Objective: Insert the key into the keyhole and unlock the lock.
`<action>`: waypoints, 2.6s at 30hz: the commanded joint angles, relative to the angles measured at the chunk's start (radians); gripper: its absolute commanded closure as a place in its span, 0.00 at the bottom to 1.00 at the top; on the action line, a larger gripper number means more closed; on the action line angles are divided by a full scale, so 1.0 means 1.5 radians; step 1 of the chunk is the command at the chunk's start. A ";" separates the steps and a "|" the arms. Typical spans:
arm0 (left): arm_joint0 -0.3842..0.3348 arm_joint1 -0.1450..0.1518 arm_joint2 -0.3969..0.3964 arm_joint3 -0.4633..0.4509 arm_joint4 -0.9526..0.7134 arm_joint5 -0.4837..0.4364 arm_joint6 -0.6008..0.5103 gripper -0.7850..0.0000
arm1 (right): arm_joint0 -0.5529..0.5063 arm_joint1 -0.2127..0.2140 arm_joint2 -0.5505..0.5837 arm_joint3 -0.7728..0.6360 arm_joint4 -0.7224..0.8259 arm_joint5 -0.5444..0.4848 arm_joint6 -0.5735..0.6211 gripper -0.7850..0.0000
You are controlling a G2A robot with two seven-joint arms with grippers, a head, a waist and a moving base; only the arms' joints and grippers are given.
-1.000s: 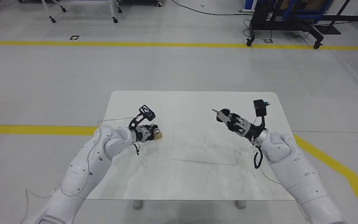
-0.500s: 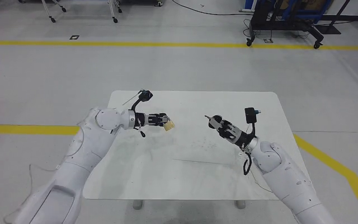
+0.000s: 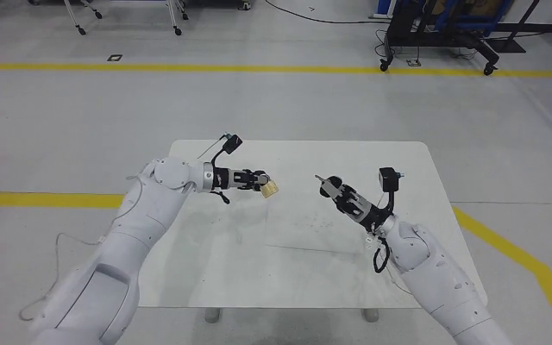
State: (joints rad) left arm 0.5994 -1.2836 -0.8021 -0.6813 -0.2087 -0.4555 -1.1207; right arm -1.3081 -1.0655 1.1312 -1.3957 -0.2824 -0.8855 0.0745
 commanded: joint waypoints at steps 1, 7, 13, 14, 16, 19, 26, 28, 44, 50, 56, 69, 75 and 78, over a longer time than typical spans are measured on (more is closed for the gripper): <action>0.020 -0.001 -0.010 0.005 -0.060 0.053 -0.031 1.00 | 0.003 -0.003 -0.013 -0.012 0.020 0.017 0.020 1.00; 0.021 -0.019 -0.025 0.048 -0.204 0.166 -0.113 1.00 | 0.021 -0.013 -0.044 -0.005 0.098 0.087 0.062 1.00; -0.008 -0.059 0.002 0.111 -0.263 0.223 -0.131 1.00 | 0.019 -0.018 -0.048 0.003 0.151 0.139 0.090 1.00; -0.015 -0.067 0.008 0.121 -0.265 0.228 -0.121 1.00 | 0.017 -0.017 -0.043 0.003 0.157 0.147 0.092 1.00; -0.028 -0.082 0.015 0.138 -0.279 0.238 -0.113 1.00 | 0.007 -0.016 -0.032 -0.005 0.173 0.159 0.095 1.00; -0.046 -0.100 0.023 0.165 -0.290 0.239 -0.107 1.00 | -0.015 -0.013 -0.016 -0.032 0.206 0.202 0.116 1.00; -0.078 -0.126 0.031 0.213 -0.301 0.238 -0.118 1.00 | -0.071 -0.003 0.025 -0.104 0.313 0.238 0.183 1.00; -0.078 -0.126 0.031 0.213 -0.301 0.238 -0.118 1.00 | -0.071 -0.003 0.025 -0.104 0.313 0.238 0.183 1.00; -0.050 -0.113 0.008 0.144 -0.301 0.257 -0.076 1.00 | -0.092 -0.003 0.030 -0.155 0.466 0.387 0.272 1.00; -0.019 -0.096 -0.010 0.066 -0.278 0.258 -0.071 1.00 | -0.148 0.005 0.068 -0.222 0.475 0.463 0.273 1.00; 0.016 -0.078 -0.034 -0.006 -0.246 0.258 -0.029 1.00 | -0.163 0.002 0.066 -0.257 0.464 0.498 0.241 1.00; 0.076 -0.045 -0.080 -0.126 -0.192 0.317 0.002 1.00 | -0.147 -0.011 0.027 -0.272 0.357 0.532 0.136 1.00; 0.091 -0.038 -0.091 -0.155 -0.179 0.330 0.005 1.00 | -0.143 -0.016 0.026 -0.270 0.355 0.535 0.119 1.00; 0.096 -0.036 -0.094 -0.164 -0.174 0.334 0.007 1.00 | -0.143 -0.018 0.028 -0.268 0.356 0.535 0.119 1.00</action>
State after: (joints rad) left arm 0.7419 -1.3383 -0.9417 -0.9245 -0.4729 0.0429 -1.1114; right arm -1.5227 -1.0917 1.1719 -1.7982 0.2519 -0.0836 0.2527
